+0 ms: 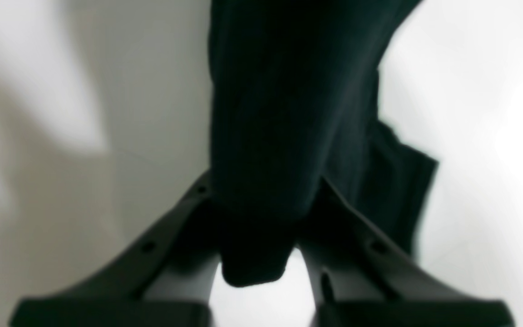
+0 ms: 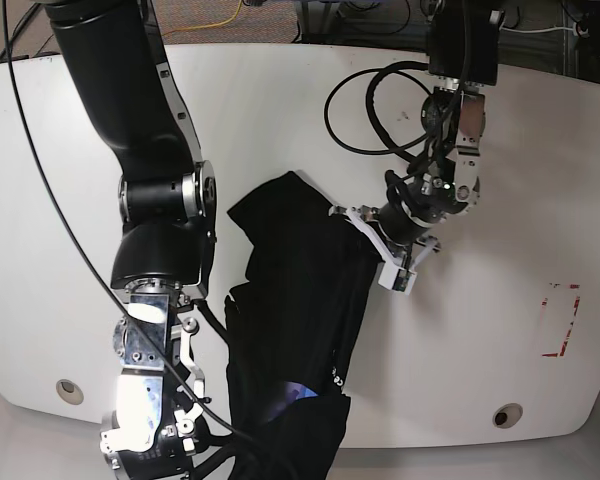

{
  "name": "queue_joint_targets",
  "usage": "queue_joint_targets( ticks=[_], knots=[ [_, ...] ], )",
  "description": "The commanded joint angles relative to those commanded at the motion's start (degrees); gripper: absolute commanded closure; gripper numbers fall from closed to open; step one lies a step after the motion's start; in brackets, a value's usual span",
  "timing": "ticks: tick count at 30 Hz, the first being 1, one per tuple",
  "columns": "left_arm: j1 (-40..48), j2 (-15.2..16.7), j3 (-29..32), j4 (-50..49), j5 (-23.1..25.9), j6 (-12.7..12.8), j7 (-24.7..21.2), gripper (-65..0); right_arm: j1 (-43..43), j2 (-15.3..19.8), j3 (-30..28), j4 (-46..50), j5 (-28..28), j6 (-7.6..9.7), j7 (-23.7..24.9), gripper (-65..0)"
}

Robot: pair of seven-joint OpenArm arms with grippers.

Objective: Layout the t-shirt on the table in an organized manner, then fold the t-shirt properly
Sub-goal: 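Pull the grippers apart to stretch the shirt between them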

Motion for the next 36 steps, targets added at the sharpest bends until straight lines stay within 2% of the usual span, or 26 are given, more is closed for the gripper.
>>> queue_joint_targets(
  ticks=[9, 12, 15, 18, 24, 30, 36],
  knots=[
    [-9.32, -8.97, -3.08, 10.99, 0.0, -0.53, 5.98, -0.4, 2.46, 0.0, 0.0, -3.6, 0.09, 0.0, -0.09, 0.0],
    [-13.19, -10.9, -5.63, 13.54, 0.0, -3.6, 7.91, -0.4, 3.96, 0.09, 0.09, -5.8, 0.09, 0.0, 0.0, 0.0],
    [-15.91, -11.6, -8.62, 14.86, 0.0, -5.89, 10.29, -0.4, 4.4, 0.62, 0.09, -6.68, 0.0, 0.0, 0.18, 0.0],
    [-20.4, -11.69, -13.71, 15.56, 0.0, -8.7, 14.59, -0.4, 4.84, 1.93, 0.0, -6.86, 0.09, 0.0, 0.18, 0.0],
    [-28.13, -12.57, -19.08, 15.38, 0.0, -11.25, 20.31, -0.4, 4.84, 3.87, 0.09, -8.0, 0.18, 0.0, 0.09, 0.0],
    [-30.95, -13.63, -21.8, 15.12, 0.35, -12.66, 20.84, -0.4, 1.85, 6.15, 1.41, -7.82, 0.18, -0.18, 0.0, 0.0],
    [-28.48, -14.59, -21.8, 15.12, 0.18, -12.66, 20.84, -0.4, -3.16, 7.65, 5.19, -7.74, 0.09, 0.09, 0.0, 0.0]
  ],
)
